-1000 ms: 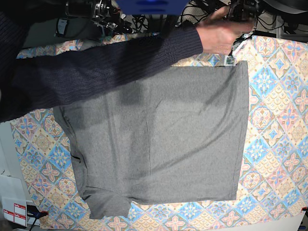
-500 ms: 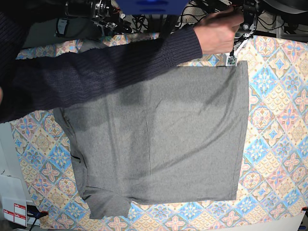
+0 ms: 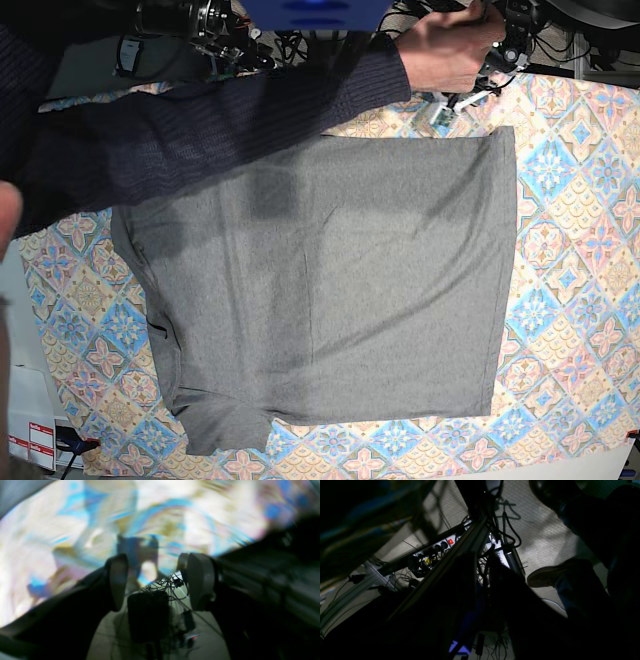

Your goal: Fold the T-shirt properly

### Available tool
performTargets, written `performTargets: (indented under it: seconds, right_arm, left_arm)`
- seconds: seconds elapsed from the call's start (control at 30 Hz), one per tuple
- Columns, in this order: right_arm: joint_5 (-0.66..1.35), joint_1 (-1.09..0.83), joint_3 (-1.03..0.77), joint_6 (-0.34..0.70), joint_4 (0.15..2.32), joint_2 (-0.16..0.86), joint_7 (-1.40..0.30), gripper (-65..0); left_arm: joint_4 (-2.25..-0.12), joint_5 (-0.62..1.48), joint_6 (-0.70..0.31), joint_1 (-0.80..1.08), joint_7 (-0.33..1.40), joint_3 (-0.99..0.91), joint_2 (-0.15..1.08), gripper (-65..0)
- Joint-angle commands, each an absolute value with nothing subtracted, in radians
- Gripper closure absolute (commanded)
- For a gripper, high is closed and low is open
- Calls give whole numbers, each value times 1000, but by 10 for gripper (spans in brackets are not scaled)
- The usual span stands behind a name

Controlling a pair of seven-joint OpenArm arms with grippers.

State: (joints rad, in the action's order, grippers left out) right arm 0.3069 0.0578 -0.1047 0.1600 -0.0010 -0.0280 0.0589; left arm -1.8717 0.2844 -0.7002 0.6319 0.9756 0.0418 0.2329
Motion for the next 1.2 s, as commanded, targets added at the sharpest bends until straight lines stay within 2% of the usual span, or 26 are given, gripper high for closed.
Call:
performTargets:
  seconds: [0.0, 1.17]
  right_arm:
    - [309, 61, -107, 168, 0, -28, 67, -93]
    - [309, 61, -107, 168, 0, -28, 67, -93]
  left_arm:
    - [-1890, 288, -698, 636, 964, 39, 237, -369]
    - [-1890, 282, -698, 622, 964, 82, 237, -369]
